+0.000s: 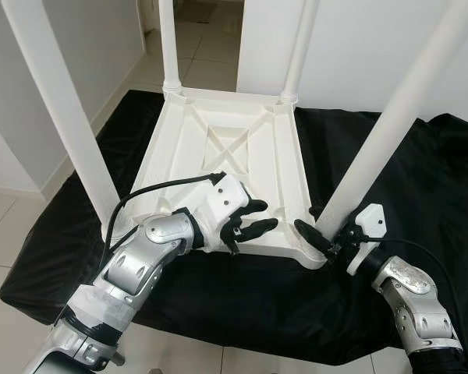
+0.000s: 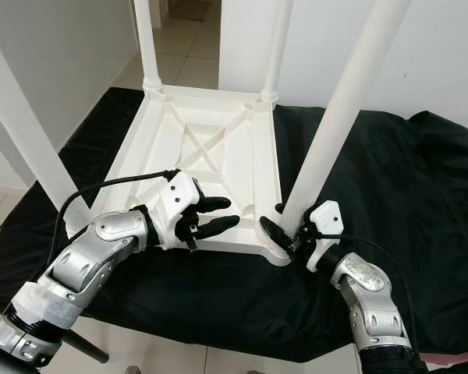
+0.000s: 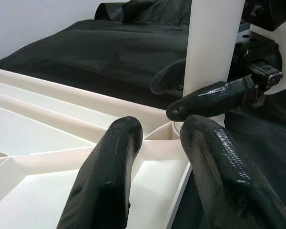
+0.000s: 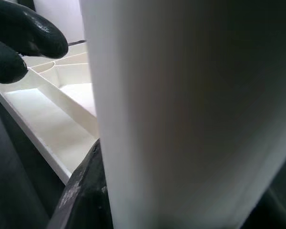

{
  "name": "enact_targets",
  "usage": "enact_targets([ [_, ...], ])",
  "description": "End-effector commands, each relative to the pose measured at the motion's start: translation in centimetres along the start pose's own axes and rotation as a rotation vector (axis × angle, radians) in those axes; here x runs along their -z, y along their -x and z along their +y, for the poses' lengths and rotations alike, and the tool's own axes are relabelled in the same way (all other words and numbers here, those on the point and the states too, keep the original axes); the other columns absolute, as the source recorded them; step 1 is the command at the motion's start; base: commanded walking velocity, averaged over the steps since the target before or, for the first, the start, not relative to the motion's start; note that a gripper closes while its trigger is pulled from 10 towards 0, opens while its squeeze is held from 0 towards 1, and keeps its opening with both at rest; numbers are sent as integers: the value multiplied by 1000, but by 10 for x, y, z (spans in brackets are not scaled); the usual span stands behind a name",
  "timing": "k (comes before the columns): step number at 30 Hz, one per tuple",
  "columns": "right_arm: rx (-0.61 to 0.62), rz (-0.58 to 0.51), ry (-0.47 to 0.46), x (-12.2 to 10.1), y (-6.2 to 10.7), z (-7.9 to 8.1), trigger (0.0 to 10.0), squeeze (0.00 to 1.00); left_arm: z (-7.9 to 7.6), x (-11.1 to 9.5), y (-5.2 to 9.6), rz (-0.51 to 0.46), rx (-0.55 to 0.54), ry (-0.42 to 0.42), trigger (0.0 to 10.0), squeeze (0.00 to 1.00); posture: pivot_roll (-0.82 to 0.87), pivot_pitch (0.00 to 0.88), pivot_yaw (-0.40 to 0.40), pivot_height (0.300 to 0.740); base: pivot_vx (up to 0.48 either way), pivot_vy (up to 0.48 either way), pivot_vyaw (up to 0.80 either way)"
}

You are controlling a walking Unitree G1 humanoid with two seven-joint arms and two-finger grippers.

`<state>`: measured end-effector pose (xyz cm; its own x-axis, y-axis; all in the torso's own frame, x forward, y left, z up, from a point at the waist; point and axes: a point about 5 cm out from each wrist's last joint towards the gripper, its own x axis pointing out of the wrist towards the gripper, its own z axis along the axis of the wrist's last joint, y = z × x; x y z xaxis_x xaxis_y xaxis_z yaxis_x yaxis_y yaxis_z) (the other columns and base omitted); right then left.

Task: Building children table

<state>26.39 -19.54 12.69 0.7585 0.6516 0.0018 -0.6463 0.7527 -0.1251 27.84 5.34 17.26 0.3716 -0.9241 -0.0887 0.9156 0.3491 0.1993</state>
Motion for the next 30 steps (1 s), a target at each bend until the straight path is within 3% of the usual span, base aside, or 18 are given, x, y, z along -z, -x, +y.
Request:
enact_targets([
  [1, -28, 24, -17, 4, -2, 3, 2392, 0, -7, -3, -1, -1, 135, -9, 10000, 0, -77, 0, -25, 740, 0, 0, 0],
  [2, -19, 30, -21, 5, -2, 3, 10000, 0, -9, -1, -1, 0, 136, -9, 10000, 0, -77, 0, -25, 740, 0, 0, 0],
  [8, 30, 6, -46, 7, -1, 7, 10000, 0, -11, 1, 0, 0, 121, 1, 10000, 0, -68, 0, -39, 740, 0, 0, 0],
  [14, 179, -39, -64, 3, -2, 19, 10000, 0, -14, 4, 2, 4, 103, 4, 10000, 0, -66, 0, -53, 740, 0, 0, 0],
  [21, 444, -25, -89, 11, -7, 28, 10000, 0, -18, 6, 0, -2, 94, 22, 10000, 0, -71, 0, -57, 740, 0, 0, 0],
  [24, 473, -19, -82, 11, -8, 30, 10000, 0, -19, 7, 0, -3, 93, 23, 10000, 0, -71, 0, -59, 740, 0, 0, 0],
  [25, 559, -25, -126, 12, -11, 31, 10000, 0, -18, 6, 0, -5, 91, 20, 10000, 0, -70, 0, -64, 740, 0, 0, 0],
  [26, 559, -25, -126, 12, -11, 31, 10000, 0, -18, 6, 0, -5, 91, 20, 10000, 0, -70, 0, -64, 740, 0, 0, 0],
  [29, 698, -33, -185, 12, -19, 38, 10000, 0, -17, 5, -1, -10, 84, 18, 10000, 0, -61, 0, -70, 740, 0, 0, 0],
  [30, 712, -30, -162, 10, -24, 42, 10000, 0, -16, 5, -1, -10, 82, 17, 10000, 0, -60, 0, -70, 740, 0, 0, 0],
])
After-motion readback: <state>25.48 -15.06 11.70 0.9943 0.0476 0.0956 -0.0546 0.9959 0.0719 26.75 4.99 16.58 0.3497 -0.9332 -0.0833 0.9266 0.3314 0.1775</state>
